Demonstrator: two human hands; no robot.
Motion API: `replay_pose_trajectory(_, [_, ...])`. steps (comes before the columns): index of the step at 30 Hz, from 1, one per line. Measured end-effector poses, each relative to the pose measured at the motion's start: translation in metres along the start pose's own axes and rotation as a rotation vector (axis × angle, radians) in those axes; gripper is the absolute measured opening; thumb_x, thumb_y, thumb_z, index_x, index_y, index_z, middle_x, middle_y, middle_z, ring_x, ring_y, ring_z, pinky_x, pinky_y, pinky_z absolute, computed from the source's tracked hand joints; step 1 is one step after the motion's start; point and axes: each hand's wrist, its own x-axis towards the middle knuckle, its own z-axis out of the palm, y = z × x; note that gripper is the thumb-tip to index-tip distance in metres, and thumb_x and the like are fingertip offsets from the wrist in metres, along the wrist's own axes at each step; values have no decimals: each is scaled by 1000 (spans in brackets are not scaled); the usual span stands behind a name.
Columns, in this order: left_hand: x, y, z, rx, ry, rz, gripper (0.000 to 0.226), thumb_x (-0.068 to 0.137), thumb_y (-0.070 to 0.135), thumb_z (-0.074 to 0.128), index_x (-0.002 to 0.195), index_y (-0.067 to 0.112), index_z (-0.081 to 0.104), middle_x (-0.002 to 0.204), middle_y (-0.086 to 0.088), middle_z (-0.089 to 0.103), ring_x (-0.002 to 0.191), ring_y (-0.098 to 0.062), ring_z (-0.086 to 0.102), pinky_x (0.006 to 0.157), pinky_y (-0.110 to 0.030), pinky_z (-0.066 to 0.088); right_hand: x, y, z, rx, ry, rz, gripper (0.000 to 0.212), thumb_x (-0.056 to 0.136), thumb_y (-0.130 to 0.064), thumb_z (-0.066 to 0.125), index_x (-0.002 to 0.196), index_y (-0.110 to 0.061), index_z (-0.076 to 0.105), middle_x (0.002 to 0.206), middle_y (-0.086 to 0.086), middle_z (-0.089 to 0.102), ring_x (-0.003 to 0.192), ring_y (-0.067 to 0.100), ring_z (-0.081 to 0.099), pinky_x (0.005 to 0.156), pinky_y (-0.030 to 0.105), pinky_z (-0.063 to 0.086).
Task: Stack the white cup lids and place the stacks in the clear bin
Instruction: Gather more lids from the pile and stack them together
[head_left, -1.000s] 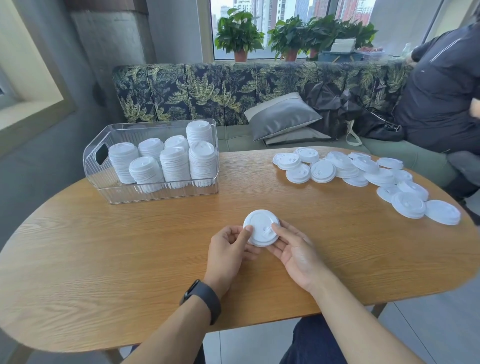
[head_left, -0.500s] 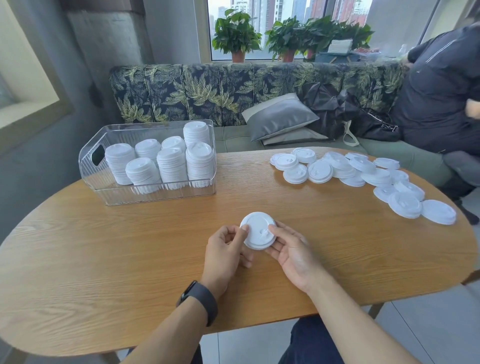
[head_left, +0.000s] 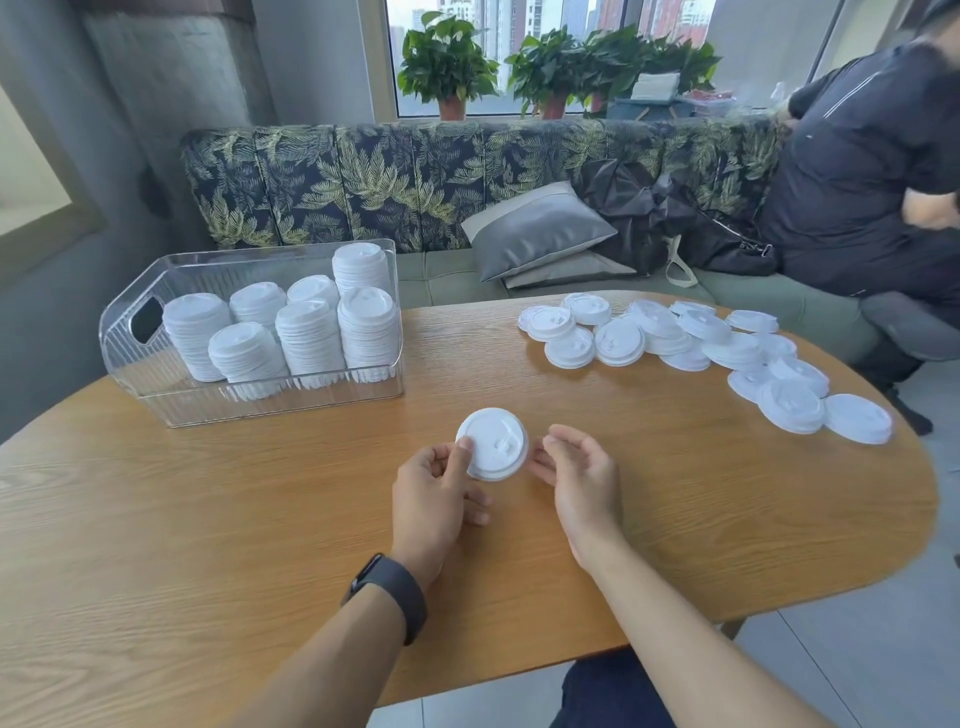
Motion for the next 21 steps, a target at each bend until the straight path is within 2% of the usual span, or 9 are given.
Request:
replay_pose_trajectory(3, [15, 1, 8, -3, 11, -1, 35, 103, 39, 62, 107, 4, 63, 69, -17, 73, 53, -30, 66, 52, -38, 59, 19, 1, -2, -143, 65, -65, 11, 97, -15, 66, 104, -23, 68, 102, 3, 76, 91, 18, 77, 90, 37, 61])
replay_pose_trajectory(6, [33, 1, 18, 22, 4, 19, 35, 103, 40, 61, 107, 5, 63, 74, -13, 75, 55, -31, 69, 52, -40, 60, 38, 0, -1, -280, 120, -144, 13, 93, -21, 67, 99, -33, 67, 98, -9, 75, 95, 17, 75, 95, 45, 58])
replay_pose_trajectory(9, [55, 1, 28, 47, -7, 32, 34, 103, 41, 61, 105, 7, 63, 76, -11, 75, 58, -33, 71, 52, -40, 61, 59, -2, 3, -381, 152, -188, 18, 87, -23, 61, 103, -31, 65, 102, -9, 73, 90, 20, 73, 91, 49, 57])
replay_pose_trajectory(12, [79, 3, 37, 83, -13, 57, 33, 103, 41, 61, 104, 8, 63, 77, -13, 75, 59, -33, 73, 48, -36, 58, 83, -3, 9, -512, 167, -258, 33, 81, -32, 57, 114, -30, 63, 111, -4, 67, 82, 24, 70, 85, 48, 58])
replay_pose_trajectory(15, [105, 5, 45, 106, -17, 75, 33, 103, 41, 61, 105, 8, 63, 76, -12, 75, 56, -32, 71, 47, -35, 57, 107, -5, 15, -635, 187, -333, 42, 88, -20, 66, 130, -19, 60, 133, -7, 55, 109, 24, 65, 98, 40, 51])
replay_pose_trajectory(17, [121, 7, 50, 127, -15, 87, 35, 103, 42, 61, 105, 7, 63, 74, -11, 75, 56, -32, 71, 47, -36, 57, 126, -7, 17, -695, 202, -322, 53, 90, -21, 69, 141, -18, 54, 150, -7, 45, 128, 18, 54, 103, 31, 44])
replay_pose_trajectory(19, [135, 8, 54, 131, -12, 100, 36, 103, 42, 61, 104, 7, 62, 72, -11, 74, 55, -31, 71, 47, -35, 56, 143, -6, 18, -739, 204, -313, 61, 91, -25, 70, 147, -18, 48, 159, -8, 37, 137, 13, 45, 102, 26, 37])
replay_pose_trajectory(21, [147, 8, 58, 129, 5, 116, 35, 103, 41, 61, 103, 6, 62, 71, -10, 74, 54, -30, 70, 47, -35, 55, 161, -7, 20, -770, 217, -340, 66, 90, -30, 73, 149, -16, 46, 161, -6, 36, 140, 13, 43, 104, 27, 38])
